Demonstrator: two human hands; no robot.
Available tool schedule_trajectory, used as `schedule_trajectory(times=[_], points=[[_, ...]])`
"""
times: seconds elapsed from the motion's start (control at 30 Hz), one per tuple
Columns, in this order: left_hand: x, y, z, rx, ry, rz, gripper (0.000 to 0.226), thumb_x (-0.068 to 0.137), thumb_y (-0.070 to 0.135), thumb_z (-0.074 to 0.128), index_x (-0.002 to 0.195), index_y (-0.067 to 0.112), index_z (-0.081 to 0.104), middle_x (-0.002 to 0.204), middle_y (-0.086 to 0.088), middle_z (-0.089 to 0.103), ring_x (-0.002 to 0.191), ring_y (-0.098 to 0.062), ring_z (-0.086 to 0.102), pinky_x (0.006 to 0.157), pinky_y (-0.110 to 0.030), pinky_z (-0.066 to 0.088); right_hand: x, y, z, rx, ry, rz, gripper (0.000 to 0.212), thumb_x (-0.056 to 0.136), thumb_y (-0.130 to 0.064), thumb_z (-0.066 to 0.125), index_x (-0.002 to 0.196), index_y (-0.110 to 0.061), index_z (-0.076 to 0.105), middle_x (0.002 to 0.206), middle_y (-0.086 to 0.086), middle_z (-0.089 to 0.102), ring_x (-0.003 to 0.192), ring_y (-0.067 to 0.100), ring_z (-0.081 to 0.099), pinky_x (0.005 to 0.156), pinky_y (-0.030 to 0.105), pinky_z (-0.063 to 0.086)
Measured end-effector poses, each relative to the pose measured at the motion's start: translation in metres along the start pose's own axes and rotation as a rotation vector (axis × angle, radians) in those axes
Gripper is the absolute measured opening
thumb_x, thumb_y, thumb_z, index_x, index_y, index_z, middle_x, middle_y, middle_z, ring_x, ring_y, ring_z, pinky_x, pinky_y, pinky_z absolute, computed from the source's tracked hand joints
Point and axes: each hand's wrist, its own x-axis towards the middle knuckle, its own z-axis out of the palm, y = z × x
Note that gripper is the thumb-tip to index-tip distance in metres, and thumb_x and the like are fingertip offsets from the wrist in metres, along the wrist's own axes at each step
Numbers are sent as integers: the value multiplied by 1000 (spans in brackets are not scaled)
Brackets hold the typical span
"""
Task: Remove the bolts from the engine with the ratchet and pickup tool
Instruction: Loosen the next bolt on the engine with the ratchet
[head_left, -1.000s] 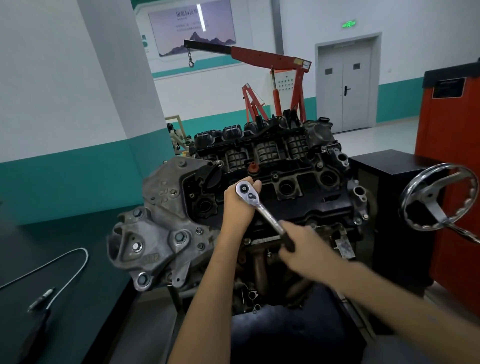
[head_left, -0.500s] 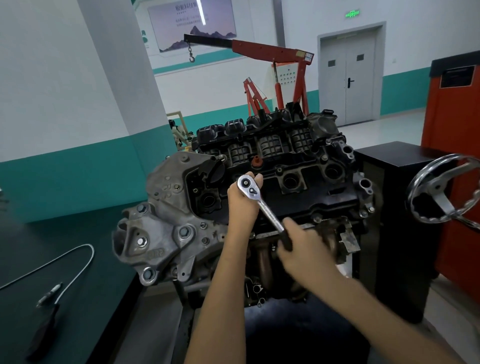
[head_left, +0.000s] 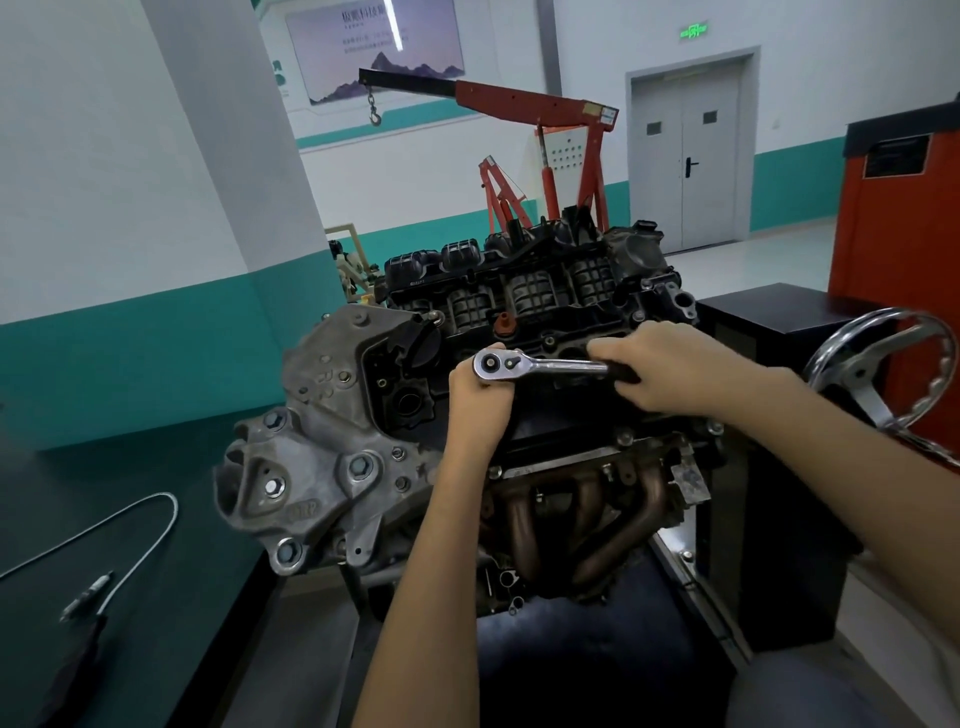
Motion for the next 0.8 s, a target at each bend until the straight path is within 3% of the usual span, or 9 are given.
schedule_trajectory(times=[0.13, 0.23, 0.33, 0.37, 0.43, 0.53, 0.63, 0.7, 0.8], points=[[-3, -4, 4, -134, 87, -42, 44, 95, 5, 56, 61, 23, 34, 57, 16, 37, 58, -2, 34, 58, -15, 31, -28, -43, 34, 161, 82, 188, 18, 86, -23, 57, 97, -27, 43, 67, -7, 40, 74, 27, 62, 59, 27, 39], [-1, -3, 9, -152, 134, -71, 44, 96, 5, 56, 65, 26, 33, 68, 8, 34, 67, -8, 34, 65, -23, 31, -47, -100, 65, 542, 112, 360, 28, 85, -21, 57, 81, -28, 31, 64, -6, 41, 60, 15, 54, 52, 20, 36], [-2, 0, 8, -81, 111, -34, 46, 96, 6, 56, 64, 21, 27, 65, 6, 23, 57, -4, 23, 58, -19, 28, -43, -148, 84, 942, 151, 404, 21, 84, -10, 54, 81, -23, 38, 63, 1, 50, 54, 17, 52, 51, 30, 44], [-2, -1, 6, -51, 101, -28, 46, 96, 8, 56, 64, 21, 26, 63, 7, 23, 55, -4, 22, 56, -19, 27, -41, -152, 85, 981, 159, 404, 19, 83, -8, 53, 83, -22, 41, 63, 1, 51, 53, 13, 52, 50, 27, 45], [-1, -2, 2, -38, 62, -37, 47, 96, 10, 57, 63, 22, 25, 60, 10, 23, 55, -4, 21, 56, -24, 23, -40, -137, 81, 925, 114, 361, 17, 83, -8, 54, 89, -21, 44, 68, -1, 51, 54, 7, 51, 50, 19, 40], [5, -2, -4, 14, -30, -46, 51, 93, 6, 58, 58, 24, 26, 51, 14, 26, 51, -4, 24, 53, -21, 23, -38, -77, 61, 635, -15, 245, 24, 81, -11, 58, 104, -16, 53, 74, 0, 49, 61, 15, 50, 58, 21, 38], [7, 2, -3, 40, -81, -14, 54, 92, 3, 56, 47, 30, 43, 50, 15, 40, 53, 1, 33, 54, -15, 31, -20, -14, 21, 262, -70, 77, 25, 84, -14, 60, 108, -19, 56, 63, -13, 44, 51, 2, 46, 45, 13, 33], [5, 1, -1, 52, -47, -9, 52, 91, 3, 54, 51, 35, 59, 59, 14, 51, 60, -3, 41, 58, -19, 34, -4, 5, 1, 53, -43, 1, 31, 87, -17, 58, 116, -23, 53, 62, -15, 35, 54, 8, 43, 51, 19, 34], [0, -2, 0, -40, 44, -20, 49, 93, 4, 55, 54, 32, 51, 56, 16, 46, 54, 2, 39, 54, -12, 33, -4, -9, 5, 34, 10, 33, 23, 86, -20, 56, 108, -24, 50, 64, -11, 35, 64, 20, 52, 59, 29, 41]])
